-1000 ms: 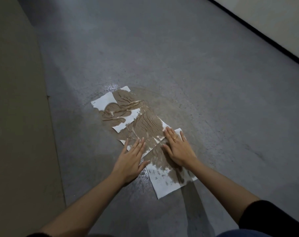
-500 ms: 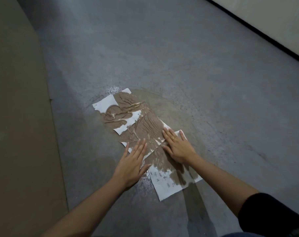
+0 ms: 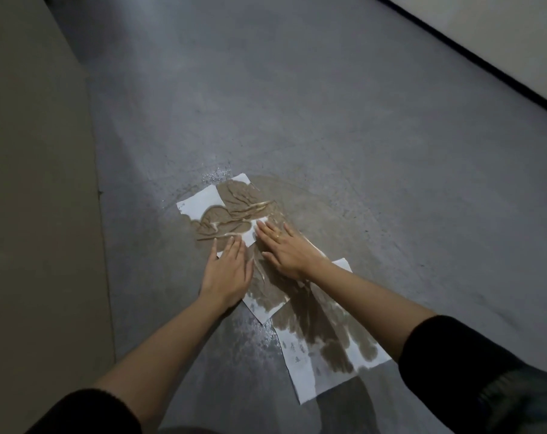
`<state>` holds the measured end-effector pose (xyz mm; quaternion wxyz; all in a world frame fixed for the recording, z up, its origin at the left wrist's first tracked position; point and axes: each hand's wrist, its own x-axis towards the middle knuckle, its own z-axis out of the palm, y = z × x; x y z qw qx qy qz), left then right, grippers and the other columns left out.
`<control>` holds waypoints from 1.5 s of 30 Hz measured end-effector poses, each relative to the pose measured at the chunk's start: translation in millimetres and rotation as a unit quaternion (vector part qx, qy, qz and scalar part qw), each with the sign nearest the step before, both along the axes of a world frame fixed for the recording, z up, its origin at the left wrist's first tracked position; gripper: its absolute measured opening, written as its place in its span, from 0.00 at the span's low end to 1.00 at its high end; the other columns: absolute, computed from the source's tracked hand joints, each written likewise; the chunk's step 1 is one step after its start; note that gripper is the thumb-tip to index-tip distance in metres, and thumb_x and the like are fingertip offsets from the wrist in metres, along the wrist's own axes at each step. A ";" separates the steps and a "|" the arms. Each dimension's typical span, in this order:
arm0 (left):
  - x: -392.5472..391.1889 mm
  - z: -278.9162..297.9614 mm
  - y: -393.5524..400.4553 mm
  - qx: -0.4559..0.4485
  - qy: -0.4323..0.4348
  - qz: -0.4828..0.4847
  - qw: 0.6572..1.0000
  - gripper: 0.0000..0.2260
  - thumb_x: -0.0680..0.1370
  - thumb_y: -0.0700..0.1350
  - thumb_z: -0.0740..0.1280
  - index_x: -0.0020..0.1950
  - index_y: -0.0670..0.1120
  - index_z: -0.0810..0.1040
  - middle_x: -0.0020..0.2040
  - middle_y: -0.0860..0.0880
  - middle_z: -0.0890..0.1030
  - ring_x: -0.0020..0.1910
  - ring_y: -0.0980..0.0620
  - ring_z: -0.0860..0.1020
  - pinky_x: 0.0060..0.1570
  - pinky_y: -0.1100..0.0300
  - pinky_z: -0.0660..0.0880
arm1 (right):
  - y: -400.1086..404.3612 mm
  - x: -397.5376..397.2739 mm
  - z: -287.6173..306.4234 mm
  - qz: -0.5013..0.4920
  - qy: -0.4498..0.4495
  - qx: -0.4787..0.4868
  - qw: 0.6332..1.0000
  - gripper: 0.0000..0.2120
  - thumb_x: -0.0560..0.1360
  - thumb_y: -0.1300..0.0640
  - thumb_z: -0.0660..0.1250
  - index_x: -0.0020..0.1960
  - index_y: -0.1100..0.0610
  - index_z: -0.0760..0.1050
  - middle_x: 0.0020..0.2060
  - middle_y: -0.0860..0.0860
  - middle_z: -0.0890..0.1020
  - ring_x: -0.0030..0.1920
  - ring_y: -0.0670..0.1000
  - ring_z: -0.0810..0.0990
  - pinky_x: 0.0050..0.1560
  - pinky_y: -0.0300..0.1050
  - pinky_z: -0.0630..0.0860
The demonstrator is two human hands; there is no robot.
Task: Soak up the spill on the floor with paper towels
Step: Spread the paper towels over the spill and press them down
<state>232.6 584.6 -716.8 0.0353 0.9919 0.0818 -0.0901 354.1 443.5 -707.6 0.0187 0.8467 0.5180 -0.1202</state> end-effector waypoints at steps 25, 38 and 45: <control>-1.2 -19.1 0.4 -0.011 -0.073 -0.023 0.997 0.28 0.81 0.54 0.42 0.77 0.40 0.55 0.78 0.43 0.55 0.78 0.48 0.52 0.76 0.47 0.48 | 16.0 9.5 -11.9 -0.026 0.022 0.015 0.999 0.31 0.78 0.49 0.41 0.79 0.58 0.45 0.78 0.53 0.48 0.78 0.50 0.47 0.75 0.50 0.36; 48.5 -8.6 76.5 -0.055 -0.030 0.179 0.982 0.32 0.81 0.60 0.41 0.78 0.41 0.41 0.79 0.44 0.40 0.78 0.48 0.40 0.73 0.48 0.37 | -0.1 26.3 -3.1 -0.062 0.063 0.072 0.994 0.43 0.73 0.32 0.25 0.79 0.53 0.45 0.78 0.50 0.48 0.78 0.47 0.45 0.74 0.48 0.32; 69.6 4.4 103.7 0.029 0.009 0.075 0.997 0.31 0.82 0.60 0.43 0.79 0.42 0.44 0.79 0.46 0.43 0.78 0.50 0.43 0.76 0.47 0.44 | -61.6 -23.5 5.4 -0.219 0.078 0.260 0.937 0.29 0.81 0.41 0.46 0.79 0.51 0.52 0.78 0.45 0.53 0.77 0.42 0.48 0.77 0.51 0.39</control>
